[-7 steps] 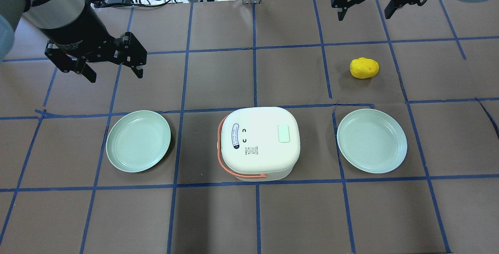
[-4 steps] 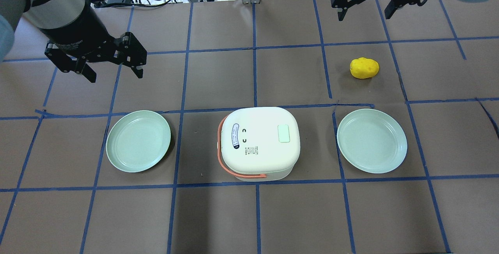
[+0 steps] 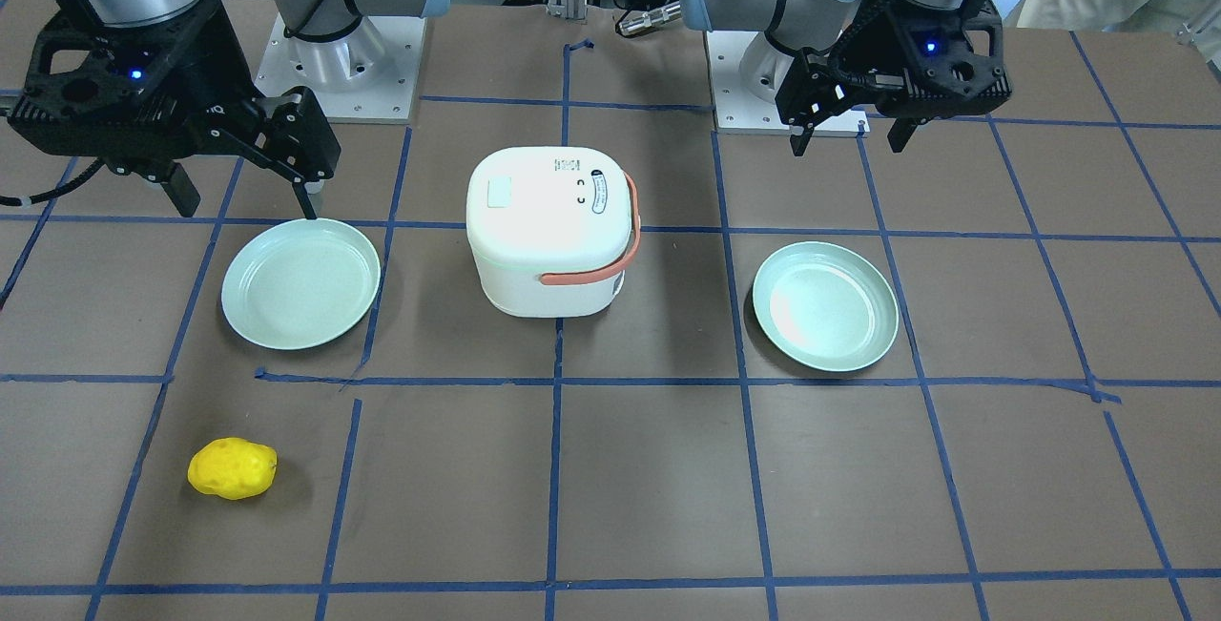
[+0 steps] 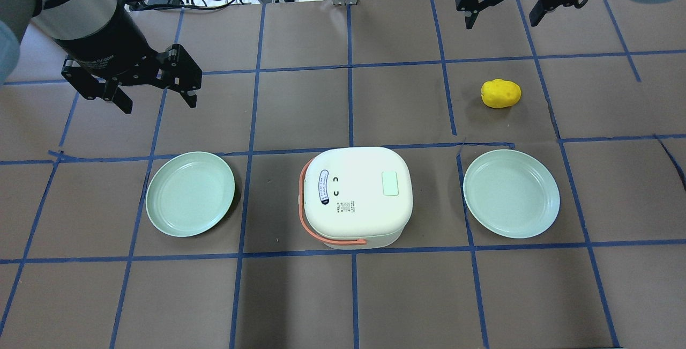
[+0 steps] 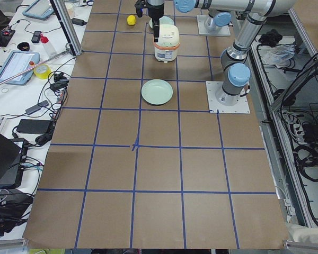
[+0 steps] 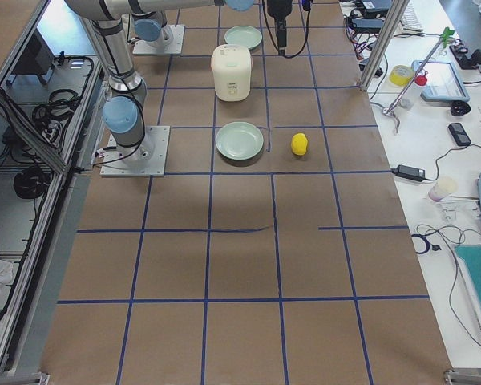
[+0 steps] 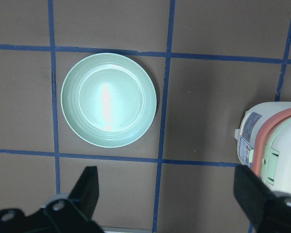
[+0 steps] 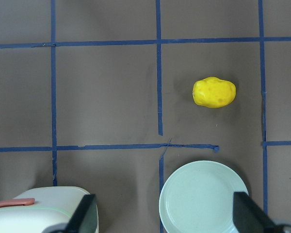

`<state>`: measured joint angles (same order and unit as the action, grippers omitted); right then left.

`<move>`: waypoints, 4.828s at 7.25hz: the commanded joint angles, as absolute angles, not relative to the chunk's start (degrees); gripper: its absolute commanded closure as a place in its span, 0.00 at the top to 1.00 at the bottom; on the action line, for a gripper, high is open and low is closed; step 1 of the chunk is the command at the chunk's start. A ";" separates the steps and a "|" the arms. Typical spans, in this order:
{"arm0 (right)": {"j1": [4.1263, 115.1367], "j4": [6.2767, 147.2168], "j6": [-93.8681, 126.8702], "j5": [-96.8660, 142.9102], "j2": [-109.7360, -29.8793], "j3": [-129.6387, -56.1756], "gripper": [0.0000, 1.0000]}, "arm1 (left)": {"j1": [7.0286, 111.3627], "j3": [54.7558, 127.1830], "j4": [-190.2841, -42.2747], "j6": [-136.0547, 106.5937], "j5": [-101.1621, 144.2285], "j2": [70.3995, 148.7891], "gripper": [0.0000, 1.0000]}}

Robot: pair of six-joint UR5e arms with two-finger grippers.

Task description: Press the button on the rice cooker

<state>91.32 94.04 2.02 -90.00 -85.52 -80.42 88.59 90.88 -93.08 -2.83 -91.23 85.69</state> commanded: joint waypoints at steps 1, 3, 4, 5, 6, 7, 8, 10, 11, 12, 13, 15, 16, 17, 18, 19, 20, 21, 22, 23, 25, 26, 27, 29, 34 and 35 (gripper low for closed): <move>91.32 94.04 2.02 -89.91 -85.52 -80.42 1.00 | 88.59 90.88 -93.08 -2.90 -91.23 85.69 1.00; 91.32 94.04 2.02 -89.91 -85.52 -80.42 1.00 | 88.59 90.88 -93.08 -2.90 -91.23 85.69 1.00; 91.32 94.04 2.02 -89.91 -85.52 -80.42 1.00 | 88.59 90.88 -93.08 -2.90 -91.23 85.69 1.00; 91.32 94.04 2.02 -89.91 -85.52 -80.42 1.00 | 88.59 90.88 -93.08 -2.81 -91.23 85.69 1.00; 91.32 94.04 2.02 -89.91 -85.69 -80.42 1.00 | 88.59 90.88 -93.08 -2.81 -91.23 85.69 1.00; 91.32 94.04 2.02 -89.91 -85.78 -80.42 1.00 | 88.59 90.88 -93.08 -2.81 -91.23 85.69 1.00; 91.32 94.04 2.02 -89.91 -85.78 -80.42 1.00 | 88.59 90.88 -93.08 -2.81 -91.23 85.69 1.00; 91.41 94.04 2.02 -89.91 -85.78 -80.51 1.00 | 88.59 90.88 -93.08 -2.81 -91.23 85.69 1.00; 91.41 94.04 2.02 -90.00 -85.78 -80.51 1.00 | 88.59 90.88 -93.08 -2.90 -91.23 85.69 1.00; 91.41 94.04 2.02 -90.00 -85.78 -80.51 1.00 | 88.59 90.88 -93.08 -2.90 -91.23 85.69 1.00; 91.41 94.04 2.02 -89.91 -85.78 -80.51 1.00 | 88.59 90.88 -93.08 -2.81 -91.23 85.69 1.00; 91.41 94.04 2.02 -90.00 -85.78 -80.51 1.00 | 88.59 90.88 -93.08 -2.81 -91.23 85.69 1.00; 91.41 94.04 2.02 -89.91 -85.78 -80.51 1.00 | 88.59 90.88 -93.08 -2.81 -91.23 85.69 1.00; 91.41 94.04 2.02 -89.91 -85.78 -80.51 1.00 | 88.59 90.88 -93.08 -2.81 -91.23 85.69 1.00; 91.41 94.04 2.02 -89.91 -85.78 -80.51 1.00 | 88.59 90.88 -93.08 -2.81 -91.23 85.69 1.00; 91.41 94.04 2.02 -89.91 -85.78 -80.51 1.00 | 88.59 90.88 -93.08 -2.81 -91.23 85.69 1.00; 91.41 94.04 2.02 -89.91 -85.78 -80.51 1.00 | 88.59 90.88 -93.08 -2.90 -91.23 85.69 1.00; 91.41 94.04 2.02 -89.91 -85.78 -80.51 1.00 | 88.59 90.88 -93.08 -2.81 -91.23 85.69 1.00; 91.41 94.04 2.02 -89.91 -85.78 -80.51 1.00 | 88.59 90.88 -93.08 -2.81 -91.23 85.69 1.00; 91.41 93.96 2.02 -89.91 -85.78 -80.51 1.00 | 88.59 90.88 -93.08 -2.81 -91.23 85.69 1.00; 91.41 94.04 2.02 -89.91 -85.78 -80.51 1.00 | 88.59 90.88 -93.08 -2.81 -91.23 85.69 1.00; 91.41 94.04 2.02 -89.91 -85.78 -80.51 1.00 | 88.59 90.88 -93.08 -2.90 -91.23 85.69 1.00; 91.41 94.04 2.02 -89.91 -85.78 -80.51 1.00 | 88.59 90.88 -93.08 -2.81 -91.23 85.69 1.00; 91.41 93.35 2.02 -89.91 -85.78 -80.51 1.00 | 88.59 90.88 -93.08 -2.81 -91.23 85.69 1.00; 92.19 89.05 2.02 -89.65 -86.04 -80.59 1.00 | 88.59 90.88 -93.08 -2.81 -91.23 85.69 1.00; 94.55 87.99 2.72 -89.65 -86.31 -81.73 0.90 | 88.59 90.88 -93.08 -2.81 -91.23 85.69 1.00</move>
<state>92.50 89.22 2.16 -89.68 -86.12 -80.80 88.60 90.88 -93.08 -2.82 -91.23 85.69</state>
